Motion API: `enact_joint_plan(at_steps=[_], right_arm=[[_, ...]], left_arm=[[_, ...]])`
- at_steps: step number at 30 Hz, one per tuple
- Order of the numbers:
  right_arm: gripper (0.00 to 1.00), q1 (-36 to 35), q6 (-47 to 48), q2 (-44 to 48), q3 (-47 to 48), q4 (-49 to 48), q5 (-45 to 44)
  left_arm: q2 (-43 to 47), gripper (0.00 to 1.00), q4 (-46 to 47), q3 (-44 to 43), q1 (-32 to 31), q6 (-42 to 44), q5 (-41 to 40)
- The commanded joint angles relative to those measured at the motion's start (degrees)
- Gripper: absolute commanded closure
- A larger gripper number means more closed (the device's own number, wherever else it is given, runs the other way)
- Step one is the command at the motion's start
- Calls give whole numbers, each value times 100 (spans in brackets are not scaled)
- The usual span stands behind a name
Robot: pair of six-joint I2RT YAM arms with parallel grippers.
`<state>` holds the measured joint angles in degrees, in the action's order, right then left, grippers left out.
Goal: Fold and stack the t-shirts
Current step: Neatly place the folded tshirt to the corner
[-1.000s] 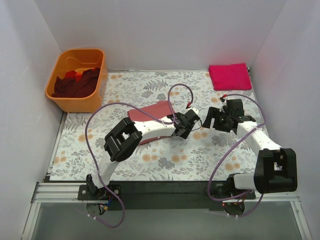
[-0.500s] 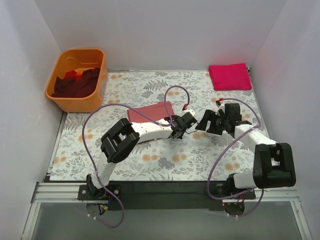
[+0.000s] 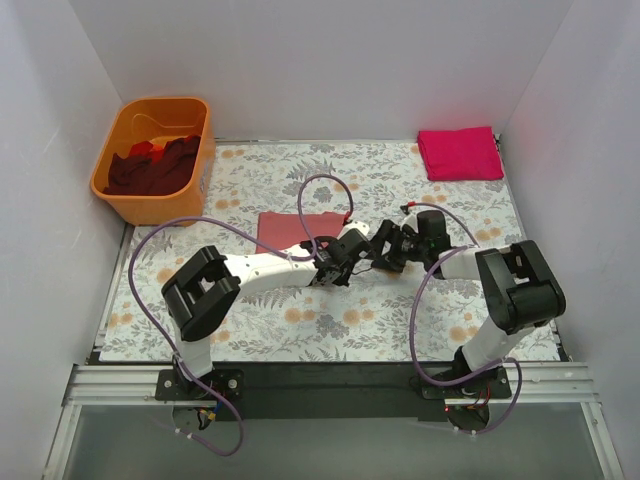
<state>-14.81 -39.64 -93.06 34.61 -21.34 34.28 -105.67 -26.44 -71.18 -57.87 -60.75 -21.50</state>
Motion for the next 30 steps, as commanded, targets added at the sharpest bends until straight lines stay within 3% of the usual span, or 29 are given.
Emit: enact_joint_plan(at_steps=[1, 7, 13, 16, 17, 19, 20, 21, 26, 27, 30], right_arm=[[15, -486, -544, -485, 212, -528, -123], [19, -1032, -817, -1065, 669, -713, -325], [32, -1331, -897, -1478, 1039, -722, -317], [47, -1445, -888, -1601, 1127, -713, -264], [60, -1455, -870, -1619, 1144, -705, -255], [76, -1481, -774, -1663, 1162, -704, -229], [94, -1481, -747, -1672, 1162, -696, -229], [99, -1481, -660, -1672, 1162, -678, -238], [99, -1429, -81, -1707, 1459, -267, -115], [99, -1394, 77, -1725, 1557, 179, -123], [99, -1280, 938, -1769, 2092, 980, -272]], left_arm=[[301, 100, 165, 78, 3, -156, 67], [371, 100, 174, 69, 12, -244, 137], [451, 100, 306, 139, 3, -306, 189], [424, 100, 314, 139, 3, -323, 260], [415, 98, 314, 122, 12, -358, 321], [406, 95, 332, 122, 3, -358, 365], [398, 91, 341, 96, 3, -358, 409], [398, 88, 341, 69, 3, -350, 444], [591, 73, 350, 8, 12, -402, 506], [678, 61, 350, -10, 21, -402, 497], [837, 44, 271, -54, 152, -420, 480]])
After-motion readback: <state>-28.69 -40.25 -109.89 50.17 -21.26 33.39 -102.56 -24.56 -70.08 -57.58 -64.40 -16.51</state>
